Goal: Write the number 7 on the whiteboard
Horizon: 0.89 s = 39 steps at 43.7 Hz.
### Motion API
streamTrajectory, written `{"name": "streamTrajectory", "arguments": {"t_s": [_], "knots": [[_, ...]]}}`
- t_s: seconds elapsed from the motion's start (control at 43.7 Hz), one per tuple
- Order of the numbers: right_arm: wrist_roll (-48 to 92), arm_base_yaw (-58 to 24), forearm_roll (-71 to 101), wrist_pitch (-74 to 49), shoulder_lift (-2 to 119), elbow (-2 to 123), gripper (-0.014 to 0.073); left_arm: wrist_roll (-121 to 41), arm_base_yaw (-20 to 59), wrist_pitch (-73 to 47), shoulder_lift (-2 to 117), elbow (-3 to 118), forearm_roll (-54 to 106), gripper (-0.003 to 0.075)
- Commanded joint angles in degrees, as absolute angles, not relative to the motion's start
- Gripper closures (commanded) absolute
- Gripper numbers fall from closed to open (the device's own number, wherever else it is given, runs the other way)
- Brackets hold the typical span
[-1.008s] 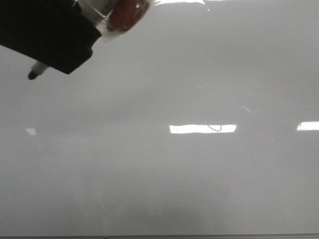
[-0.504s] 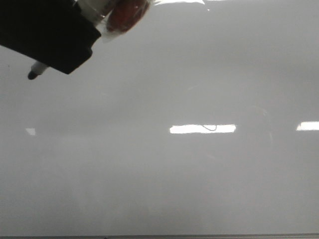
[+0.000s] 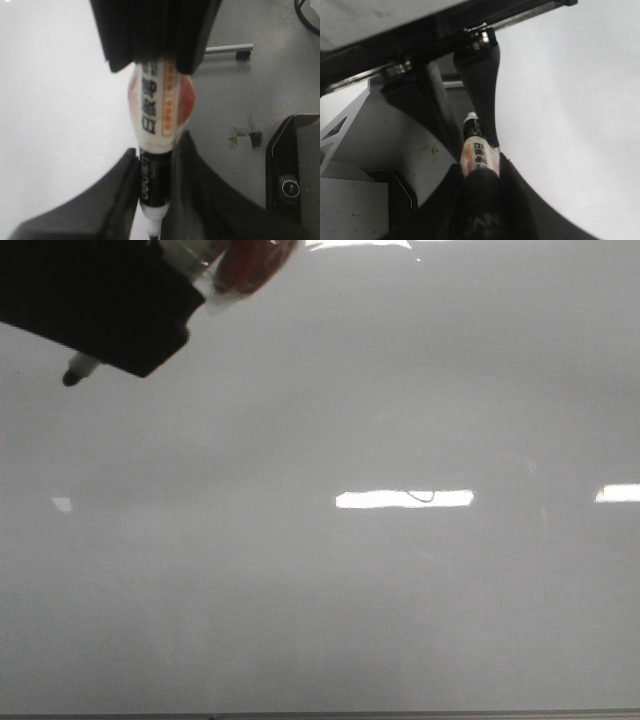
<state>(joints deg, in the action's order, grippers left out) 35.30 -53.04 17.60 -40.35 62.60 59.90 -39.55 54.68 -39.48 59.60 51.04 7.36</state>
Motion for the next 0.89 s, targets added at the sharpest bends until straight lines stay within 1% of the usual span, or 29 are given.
{"name": "streamTrajectory", "arguments": {"t_s": [0.0, 0.023, 0.046, 0.092, 0.115, 0.206, 0.321, 0.435, 0.55, 0.595, 0.641, 0.71, 0.756, 0.802, 0.87], "knots": [[35.9, -53.1, 18.9, -35.7, 61.6, 62.1, 0.0657, -38.8, 55.1, -32.9, 58.6, 53.0, 8.8, 0.0303], [35.9, -53.1, 18.8, -35.7, 61.6, 62.1, 0.0657, -38.8, 55.1, -32.5, 58.6, 53.0, 8.8, 0.0246], [35.9, -53.1, 18.8, -35.8, 61.6, 62.1, 0.0657, -38.8, 55.1, -32.2, 58.6, 53.0, 8.8, 0.0209], [35.9, -53.0, 18.7, -36.3, 61.5, 62.1, 0.0657, -38.8, 55.1, -31.8, 58.6, 53.0, 8.8, 0.0151], [35.9, -53.0, 18.4, -36.5, 61.3, 62.1, 0.0657, -38.8, 55.1, -31.6, 58.6, 53.0, 8.8, 0.0138], [35.8, -52.6, 16.6, -38.6, 60.4, 62.1, 0.0657, -38.8, 55.1, -31.6, 58.6, 53.0, 8.8, 0.0134], [33.5, -49.4, 14.7, -40.9, 58.9, 62.0, 0.0657, -38.8, 55.1, -31.6, 58.6, 53.0, 8.8, 0.0134], [30.8, -43.4, 12.0, -41.0, 56.8, 60.9, 0.0657, -38.8, 55.1, -31.6, 58.6, 53.0, 8.8, 0.0134], [30.3, -36.0, 12.0, -37.4, 54.9, 58.5, 0.0657, -38.8, 55.1, -31.6, 58.6, 53.0, 8.8, 0.0146], [30.3, -34.0, 13.0, -34.9, 54.6, 57.8, 0.0657, -38.8, 55.1, -31.6, 58.6, 53.0, 8.8, 0.0171], [30.3, -32.3, 14.2, -32.8, 54.6, 57.3, 0.0657, -38.8, 55.1, -31.6, 58.6, 53.0, 8.8, 0.0219], [30.3, -31.1, 15.4, -31.6, 54.8, 57.3, 0.0657, -38.8, 55.1, -31.8, 58.6, 53.0, 8.8, 0.0324], [30.3, -31.0, 15.4, -31.4, 54.8, 57.3, 0.0657, -38.8, 55.1, -32.0, 58.6, 53.0, 8.8, 0.0412], [30.3, -31.0, 15.4, -31.4, 54.8, 57.3, 0.0659, -38.8, 55.1, -32.1, 58.6, 53.0, 8.8, 0.0516], [30.3, -31.0, 15.4, -31.8, 54.8, 57.3, 0.0662, -38.8, 55.1, -32.1, 58.6, 53.0, 8.8, 0.0638]]}}
